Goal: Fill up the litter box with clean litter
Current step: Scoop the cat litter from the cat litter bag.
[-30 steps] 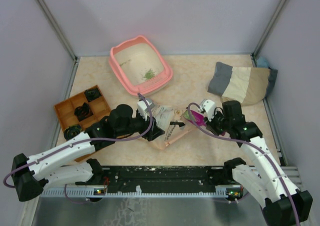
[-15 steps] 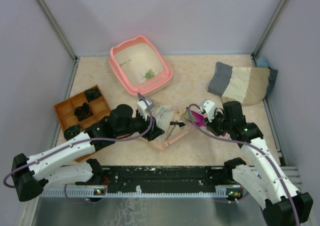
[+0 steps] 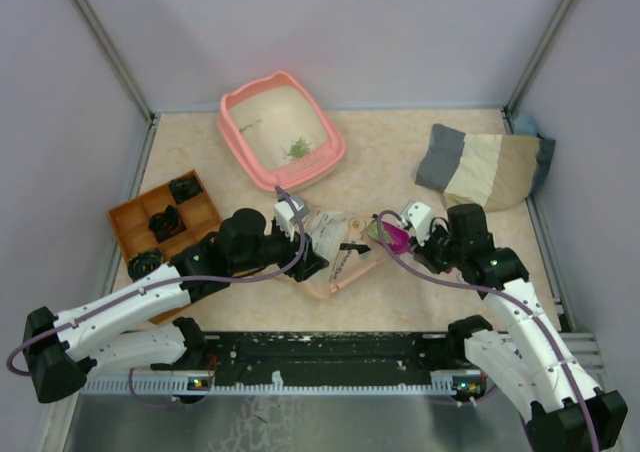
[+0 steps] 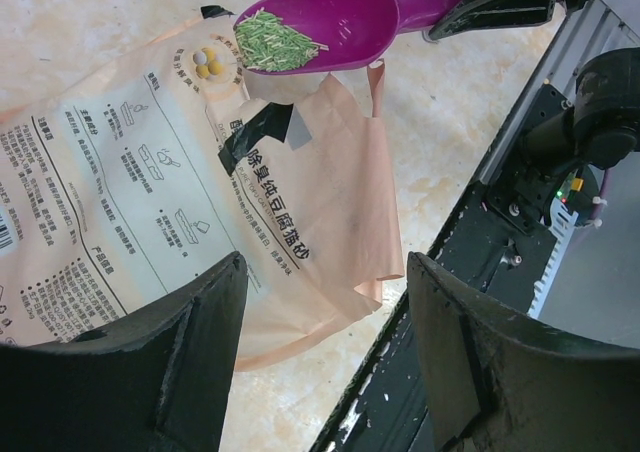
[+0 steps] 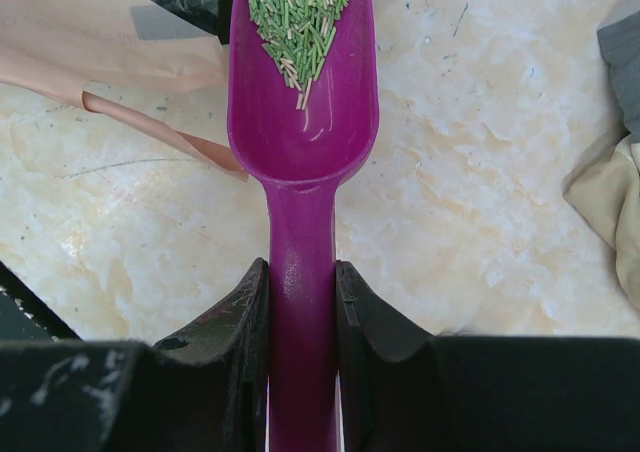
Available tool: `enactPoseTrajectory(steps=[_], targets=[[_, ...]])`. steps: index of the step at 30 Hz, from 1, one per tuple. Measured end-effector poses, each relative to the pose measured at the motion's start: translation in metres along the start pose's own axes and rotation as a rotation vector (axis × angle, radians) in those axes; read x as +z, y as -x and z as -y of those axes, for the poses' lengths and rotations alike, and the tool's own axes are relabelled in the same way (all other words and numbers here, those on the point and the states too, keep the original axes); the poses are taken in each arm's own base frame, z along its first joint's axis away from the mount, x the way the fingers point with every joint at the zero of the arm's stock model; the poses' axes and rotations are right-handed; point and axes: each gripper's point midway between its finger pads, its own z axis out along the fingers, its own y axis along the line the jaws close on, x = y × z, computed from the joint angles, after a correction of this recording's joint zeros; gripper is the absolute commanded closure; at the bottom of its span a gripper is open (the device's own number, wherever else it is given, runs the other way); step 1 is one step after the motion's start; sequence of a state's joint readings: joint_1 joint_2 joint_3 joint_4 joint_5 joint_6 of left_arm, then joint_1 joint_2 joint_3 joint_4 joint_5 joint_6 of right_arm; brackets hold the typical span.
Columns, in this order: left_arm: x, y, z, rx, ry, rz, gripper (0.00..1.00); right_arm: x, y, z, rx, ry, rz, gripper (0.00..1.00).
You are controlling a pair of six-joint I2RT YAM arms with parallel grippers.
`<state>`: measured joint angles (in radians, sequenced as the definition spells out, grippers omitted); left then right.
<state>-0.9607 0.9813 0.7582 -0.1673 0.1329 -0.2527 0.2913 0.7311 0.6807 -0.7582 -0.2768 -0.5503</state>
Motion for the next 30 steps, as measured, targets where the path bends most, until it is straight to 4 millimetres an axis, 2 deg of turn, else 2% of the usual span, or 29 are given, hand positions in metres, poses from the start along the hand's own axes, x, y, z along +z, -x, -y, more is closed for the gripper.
enactPoseTrajectory(steps=[20, 24, 30], targets=[[0.005, -0.003, -0.007, 0.005, 0.034, -0.011, 0.32, -0.003, -0.002, -0.003, -0.008, 0.006, 0.000, 1.00], [0.012, -0.009, -0.018, 0.002, 0.084, -0.030, 0.35, -0.003, -0.002, -0.003, -0.009, 0.007, 0.000, 1.00], [0.033, -0.014, -0.035, -0.012, 0.167, -0.068, 0.39, -0.003, -0.003, -0.004, -0.013, 0.014, -0.002, 1.00]])
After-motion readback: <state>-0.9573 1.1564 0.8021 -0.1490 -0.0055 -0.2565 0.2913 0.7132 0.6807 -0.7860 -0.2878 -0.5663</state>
